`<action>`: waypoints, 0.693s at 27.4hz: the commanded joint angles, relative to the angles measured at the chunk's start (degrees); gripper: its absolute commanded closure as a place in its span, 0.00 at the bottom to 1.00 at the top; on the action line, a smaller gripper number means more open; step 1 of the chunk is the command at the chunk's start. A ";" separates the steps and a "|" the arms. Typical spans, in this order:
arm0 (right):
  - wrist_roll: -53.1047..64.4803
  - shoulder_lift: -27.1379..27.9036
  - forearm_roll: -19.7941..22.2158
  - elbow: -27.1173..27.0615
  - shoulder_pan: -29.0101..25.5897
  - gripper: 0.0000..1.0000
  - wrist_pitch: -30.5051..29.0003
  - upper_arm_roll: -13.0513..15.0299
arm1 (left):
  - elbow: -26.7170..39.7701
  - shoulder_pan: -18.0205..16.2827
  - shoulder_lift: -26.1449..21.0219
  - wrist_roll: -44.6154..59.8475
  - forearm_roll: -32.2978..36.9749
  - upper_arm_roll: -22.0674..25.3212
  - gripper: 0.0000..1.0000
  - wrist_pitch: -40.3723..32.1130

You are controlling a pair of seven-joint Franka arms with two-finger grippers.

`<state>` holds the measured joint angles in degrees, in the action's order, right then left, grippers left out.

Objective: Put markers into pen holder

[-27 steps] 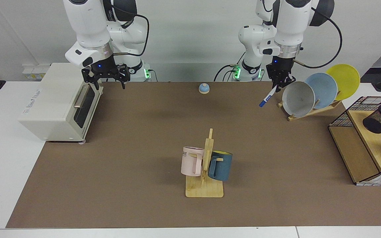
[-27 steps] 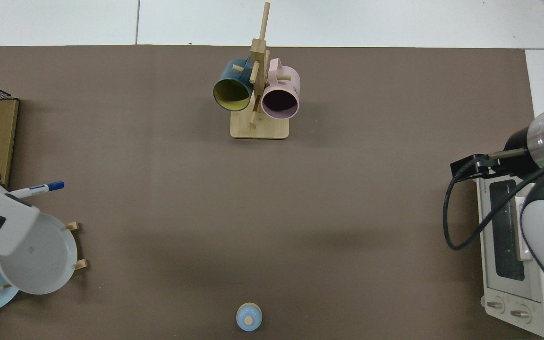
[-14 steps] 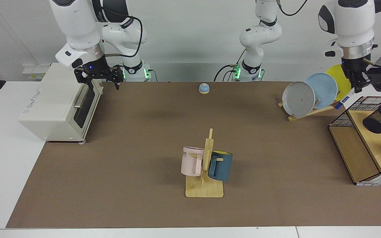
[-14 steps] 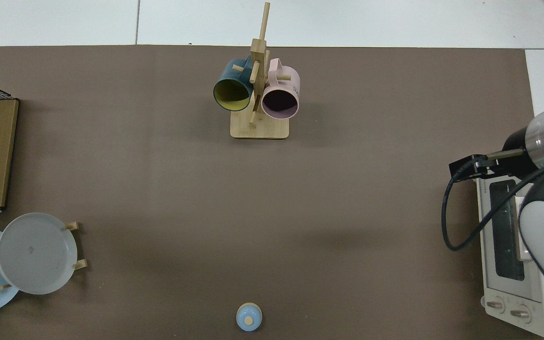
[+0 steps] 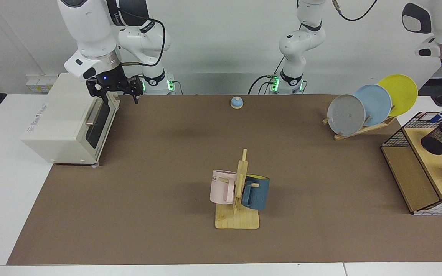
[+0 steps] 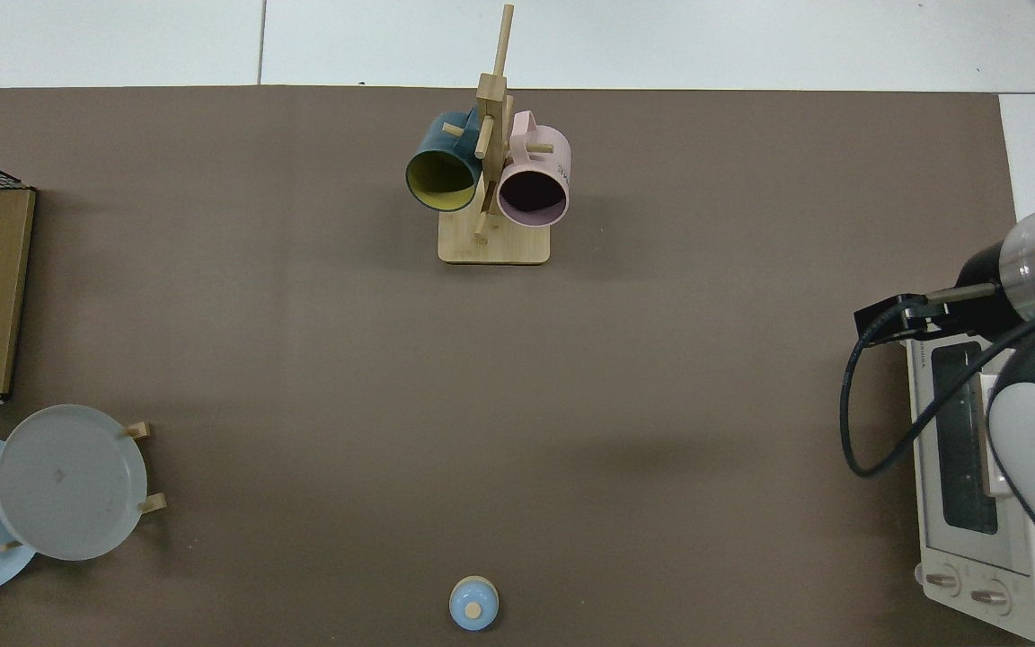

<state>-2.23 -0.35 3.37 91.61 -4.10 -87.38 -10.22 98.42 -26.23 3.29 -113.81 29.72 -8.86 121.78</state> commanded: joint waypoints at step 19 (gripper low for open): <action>1.79 -0.44 -1.26 0.59 -1.26 0.00 -0.07 -0.68 | -2.18 -7.17 -6.45 -9.32 0.34 -0.45 1.00 7.50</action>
<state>-2.23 -0.35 3.37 91.61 -4.10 -87.38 -10.22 97.72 -32.78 -1.87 -122.17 29.69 -8.77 128.29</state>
